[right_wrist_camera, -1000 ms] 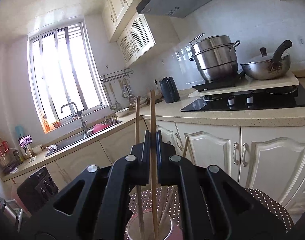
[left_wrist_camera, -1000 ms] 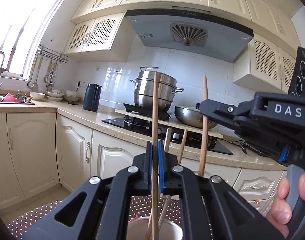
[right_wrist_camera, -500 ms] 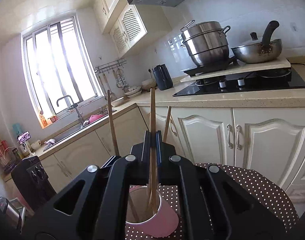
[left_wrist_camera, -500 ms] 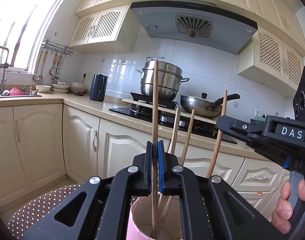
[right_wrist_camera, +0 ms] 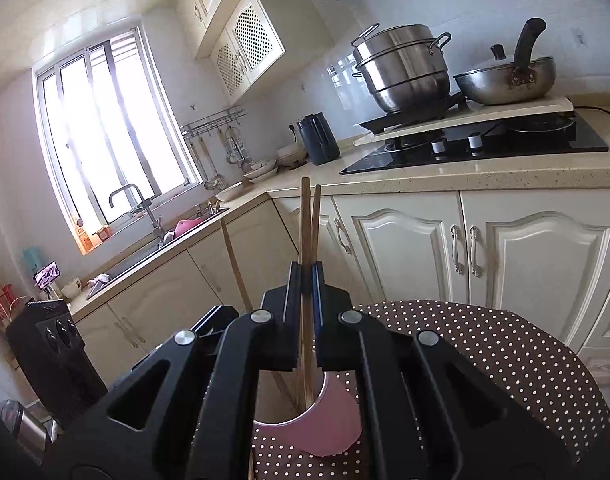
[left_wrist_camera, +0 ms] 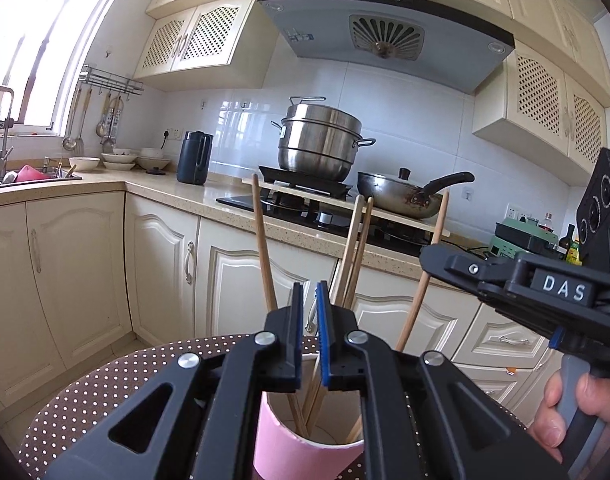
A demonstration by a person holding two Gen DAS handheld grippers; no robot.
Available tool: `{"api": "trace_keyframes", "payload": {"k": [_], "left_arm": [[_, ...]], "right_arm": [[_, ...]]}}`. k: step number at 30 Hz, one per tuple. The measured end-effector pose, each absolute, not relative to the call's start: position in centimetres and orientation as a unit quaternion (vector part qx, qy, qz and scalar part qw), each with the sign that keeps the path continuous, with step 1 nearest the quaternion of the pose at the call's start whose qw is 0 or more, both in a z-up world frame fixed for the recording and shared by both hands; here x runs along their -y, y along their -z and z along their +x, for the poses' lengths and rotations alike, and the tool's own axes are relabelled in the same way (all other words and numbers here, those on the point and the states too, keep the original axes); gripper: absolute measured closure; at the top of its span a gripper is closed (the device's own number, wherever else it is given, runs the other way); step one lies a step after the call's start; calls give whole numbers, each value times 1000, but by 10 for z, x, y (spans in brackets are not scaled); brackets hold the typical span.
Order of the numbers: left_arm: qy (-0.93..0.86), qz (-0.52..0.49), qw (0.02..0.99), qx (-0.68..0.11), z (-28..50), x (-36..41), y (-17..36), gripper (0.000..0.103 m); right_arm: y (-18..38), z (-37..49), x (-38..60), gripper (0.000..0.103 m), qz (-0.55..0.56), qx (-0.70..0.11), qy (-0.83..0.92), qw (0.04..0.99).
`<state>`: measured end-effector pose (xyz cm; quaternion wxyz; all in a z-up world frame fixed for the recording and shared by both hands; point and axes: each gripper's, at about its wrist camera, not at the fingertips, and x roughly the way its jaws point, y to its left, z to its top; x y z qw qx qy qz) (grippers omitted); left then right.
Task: Organize utensils
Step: 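Open both tools and pull them back from the pink cup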
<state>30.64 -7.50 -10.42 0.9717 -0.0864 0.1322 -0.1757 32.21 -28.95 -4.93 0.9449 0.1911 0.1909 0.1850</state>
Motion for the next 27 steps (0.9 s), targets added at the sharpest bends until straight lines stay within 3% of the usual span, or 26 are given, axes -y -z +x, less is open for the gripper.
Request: {"api": "trace_keyframes", "payload": {"k": [1,2,6,8,9,10,12,27], "left_arm": [[176,-90,971,-135,305,73,103,77],[176,-94,970,-136,304,71,102,74],[172,-91,971,-141,294,66,98,73],[168,-84,971,-151,287,65,95,65],[165,-83,971,-155,284,63,93,61],[161,-83,971,-157,278,61,89,59],[155,-80,971,-164,268,57,84,49],[117,-93,975,-166,185,20,70,44]], "right_arm": [[50,321,289,97,191,-193,-184,945],[50,320,288,97,190,-195,-182,945],[47,314,285,96,189,-197,-180,945],[46,313,283,84,193,-207,-183,942],[46,312,282,63,195,-209,-184,940],[46,308,282,48,198,-206,-180,941],[43,301,282,48,201,-200,-175,943],[39,223,268,47,229,-193,-178,937]]}}
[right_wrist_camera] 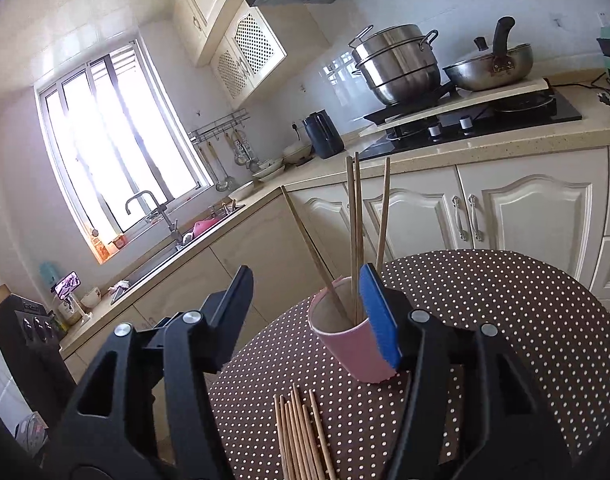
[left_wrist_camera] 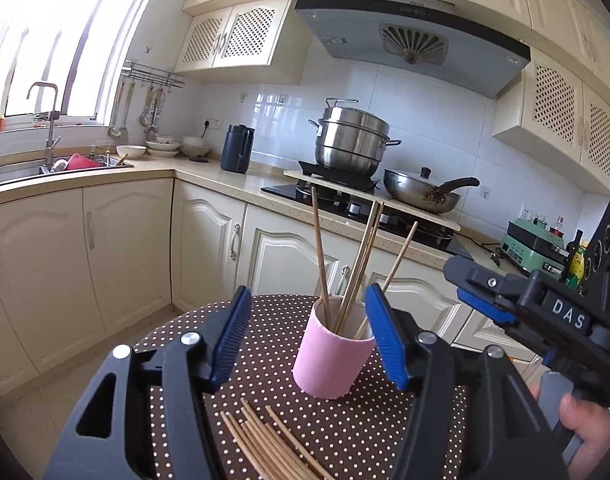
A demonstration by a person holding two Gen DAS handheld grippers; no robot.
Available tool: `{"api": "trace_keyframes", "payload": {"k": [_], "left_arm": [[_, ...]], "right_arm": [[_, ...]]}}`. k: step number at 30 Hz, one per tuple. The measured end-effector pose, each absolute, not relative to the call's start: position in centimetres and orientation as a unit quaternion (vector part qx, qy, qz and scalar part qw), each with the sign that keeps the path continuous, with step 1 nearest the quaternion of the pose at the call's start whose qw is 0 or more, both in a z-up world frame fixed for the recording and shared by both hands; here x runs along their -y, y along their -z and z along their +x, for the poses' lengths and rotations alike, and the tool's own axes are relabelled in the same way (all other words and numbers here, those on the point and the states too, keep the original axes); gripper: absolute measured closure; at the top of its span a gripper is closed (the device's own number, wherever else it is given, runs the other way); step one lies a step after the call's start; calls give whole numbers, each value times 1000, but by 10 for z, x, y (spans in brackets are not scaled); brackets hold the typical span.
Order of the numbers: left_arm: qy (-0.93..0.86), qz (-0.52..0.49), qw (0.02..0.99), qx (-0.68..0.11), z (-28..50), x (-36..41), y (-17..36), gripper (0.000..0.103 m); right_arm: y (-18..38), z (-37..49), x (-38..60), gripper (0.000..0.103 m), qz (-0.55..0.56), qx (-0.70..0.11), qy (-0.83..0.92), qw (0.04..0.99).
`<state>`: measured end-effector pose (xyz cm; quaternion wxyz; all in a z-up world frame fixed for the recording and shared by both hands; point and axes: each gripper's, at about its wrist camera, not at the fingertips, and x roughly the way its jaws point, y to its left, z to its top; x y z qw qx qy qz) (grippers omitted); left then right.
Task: Organize utensils
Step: 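Open both tools and pull them back from the pink cup, then move both open tools down toward the chopstick pile on the table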
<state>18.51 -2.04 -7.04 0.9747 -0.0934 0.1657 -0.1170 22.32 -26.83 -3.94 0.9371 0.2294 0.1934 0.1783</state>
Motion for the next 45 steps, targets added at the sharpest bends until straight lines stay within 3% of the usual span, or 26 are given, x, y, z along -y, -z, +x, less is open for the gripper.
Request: {"api": "trace_keyframes", "payload": {"k": [14,34,45], "left_arm": [[95,-81,969,-212,142,16,92,43],[35,-41,932,-359,171,34,168,41],[20,-36,918,-394,177,27,195,41]], "right_arm": [[63,179,250,46,192,-220,-170,941],[120,185,248,44,147,-292,-166,930],[143,192,249,44,144,-318,-169,922]]}}
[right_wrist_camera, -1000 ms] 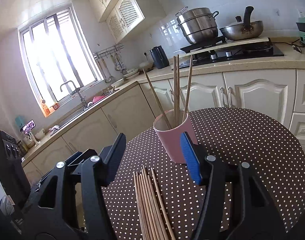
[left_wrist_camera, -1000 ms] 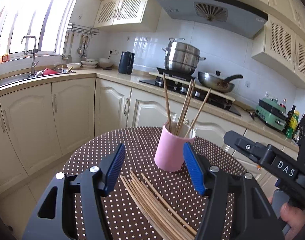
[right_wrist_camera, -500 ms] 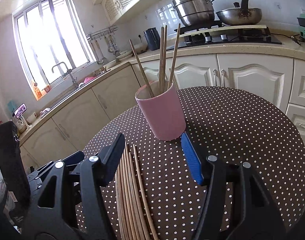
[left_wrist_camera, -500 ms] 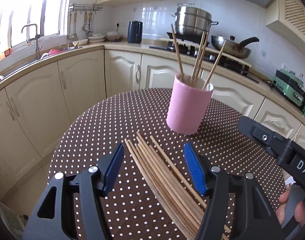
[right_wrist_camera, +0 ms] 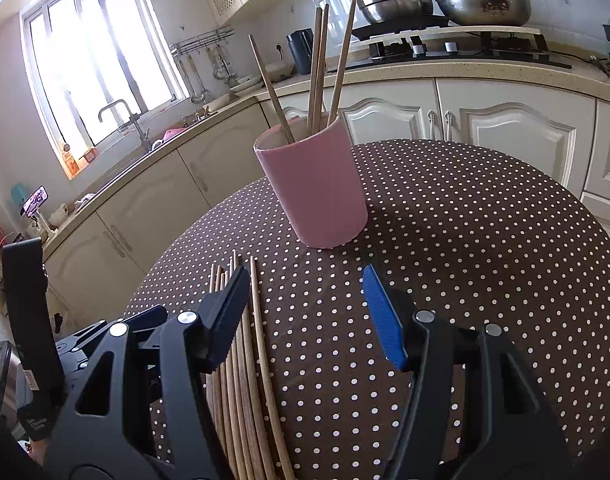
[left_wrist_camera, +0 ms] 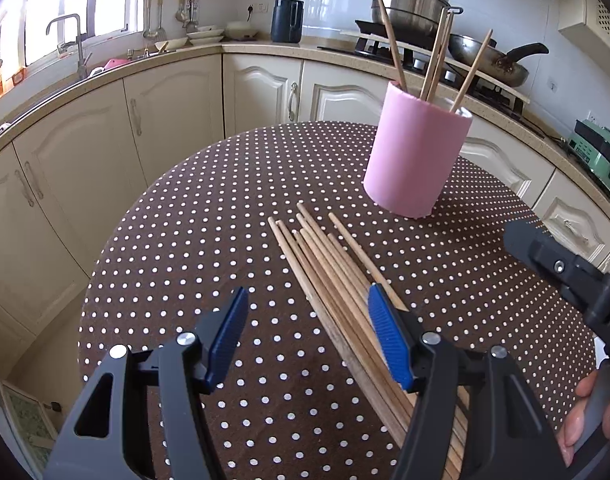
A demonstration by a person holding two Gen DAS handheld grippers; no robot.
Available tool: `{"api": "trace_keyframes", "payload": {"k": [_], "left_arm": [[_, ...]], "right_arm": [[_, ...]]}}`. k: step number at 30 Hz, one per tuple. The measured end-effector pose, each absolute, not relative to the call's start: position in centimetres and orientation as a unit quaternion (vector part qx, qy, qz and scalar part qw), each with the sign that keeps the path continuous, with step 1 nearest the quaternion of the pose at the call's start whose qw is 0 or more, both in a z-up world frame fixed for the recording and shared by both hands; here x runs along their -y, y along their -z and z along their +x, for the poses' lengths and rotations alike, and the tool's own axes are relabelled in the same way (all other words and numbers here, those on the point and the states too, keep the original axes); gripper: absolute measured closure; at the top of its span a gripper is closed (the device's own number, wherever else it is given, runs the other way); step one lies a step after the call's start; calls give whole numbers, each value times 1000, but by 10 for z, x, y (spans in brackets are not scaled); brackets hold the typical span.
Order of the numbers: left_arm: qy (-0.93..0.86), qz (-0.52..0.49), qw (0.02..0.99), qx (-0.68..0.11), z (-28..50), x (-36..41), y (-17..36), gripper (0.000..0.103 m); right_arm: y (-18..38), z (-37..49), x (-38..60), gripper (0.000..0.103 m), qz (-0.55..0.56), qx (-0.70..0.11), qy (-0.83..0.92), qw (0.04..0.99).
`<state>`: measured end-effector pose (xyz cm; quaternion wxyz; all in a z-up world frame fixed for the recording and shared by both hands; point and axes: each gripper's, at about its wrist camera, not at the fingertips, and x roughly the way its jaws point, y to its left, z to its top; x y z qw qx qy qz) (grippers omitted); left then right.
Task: Organize utensils
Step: 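Move both open tools down toward the chopstick pile on the table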
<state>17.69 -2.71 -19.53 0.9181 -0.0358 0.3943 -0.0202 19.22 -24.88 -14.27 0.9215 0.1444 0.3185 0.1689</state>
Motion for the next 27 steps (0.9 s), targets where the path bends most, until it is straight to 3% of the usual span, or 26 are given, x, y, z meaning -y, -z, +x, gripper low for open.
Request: {"api": "trace_keyframes", "payload": {"k": [27], "left_arm": [[-4,8,900,-436,183,28,207,41]], "right_arm": [[161,201,239,42,142,-351,-194,905]]}}
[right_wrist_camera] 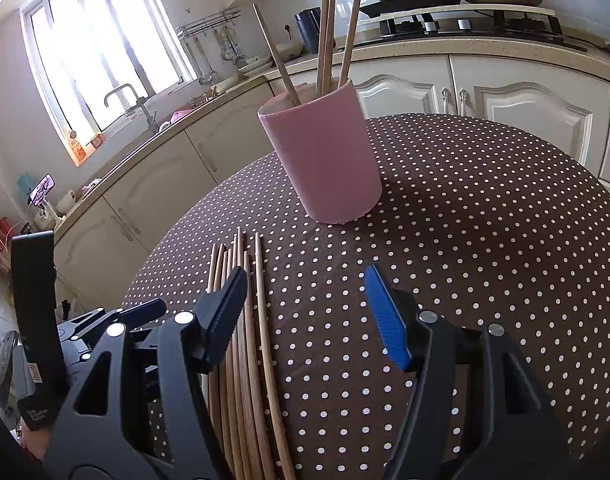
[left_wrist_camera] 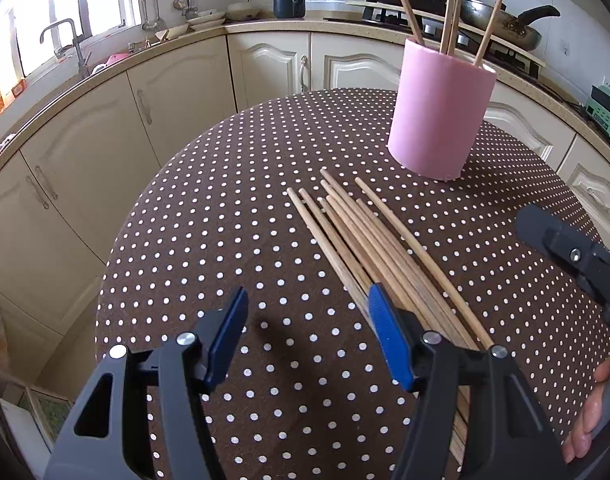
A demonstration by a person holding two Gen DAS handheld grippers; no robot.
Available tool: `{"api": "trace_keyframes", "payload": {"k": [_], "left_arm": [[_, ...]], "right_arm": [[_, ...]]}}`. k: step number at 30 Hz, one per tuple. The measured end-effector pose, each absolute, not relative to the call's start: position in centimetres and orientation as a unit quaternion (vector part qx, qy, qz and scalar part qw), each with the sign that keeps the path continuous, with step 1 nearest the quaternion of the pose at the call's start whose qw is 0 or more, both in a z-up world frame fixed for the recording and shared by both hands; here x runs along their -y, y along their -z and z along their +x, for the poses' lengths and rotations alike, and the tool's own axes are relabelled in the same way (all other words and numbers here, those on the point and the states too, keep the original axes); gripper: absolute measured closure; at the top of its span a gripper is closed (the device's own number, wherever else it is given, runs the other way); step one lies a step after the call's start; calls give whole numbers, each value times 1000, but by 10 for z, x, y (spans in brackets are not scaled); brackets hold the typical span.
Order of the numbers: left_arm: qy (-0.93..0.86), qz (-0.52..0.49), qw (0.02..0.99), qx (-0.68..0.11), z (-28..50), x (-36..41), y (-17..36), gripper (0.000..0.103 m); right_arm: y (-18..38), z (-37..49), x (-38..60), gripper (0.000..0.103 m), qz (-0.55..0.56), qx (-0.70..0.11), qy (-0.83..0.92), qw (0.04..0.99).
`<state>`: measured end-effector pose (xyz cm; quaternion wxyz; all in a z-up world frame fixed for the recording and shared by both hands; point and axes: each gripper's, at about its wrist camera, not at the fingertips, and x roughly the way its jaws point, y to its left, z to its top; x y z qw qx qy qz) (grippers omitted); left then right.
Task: Organize utensils
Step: 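Move both open tools down toward the chopstick pile on the table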
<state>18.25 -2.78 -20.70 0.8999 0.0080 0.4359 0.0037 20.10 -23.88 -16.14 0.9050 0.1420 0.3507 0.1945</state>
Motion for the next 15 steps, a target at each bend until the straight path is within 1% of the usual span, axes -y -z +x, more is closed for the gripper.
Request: {"api": "trace_keyframes", "payload": {"k": [4,6,10,12,15], "left_arm": [[-2,19,897,-442,182,27,206,41],[-9,20,895,-446,184,27,205,38],[-19,27,892,-452,189,31,204,37],[-32,37,882,-470,195,35,208,36],[-35,50,888,-456,195,40,209,36]], "right_arm": [[164,204,237,42,137,-359,-197,902],[165,205,236,42,138,-361,-199,901],[167,207,235,41,140,-363,-202,899],[168,208,234,41,140,-365,-202,898],[169,209,234,41,139,-369,-202,897]]}}
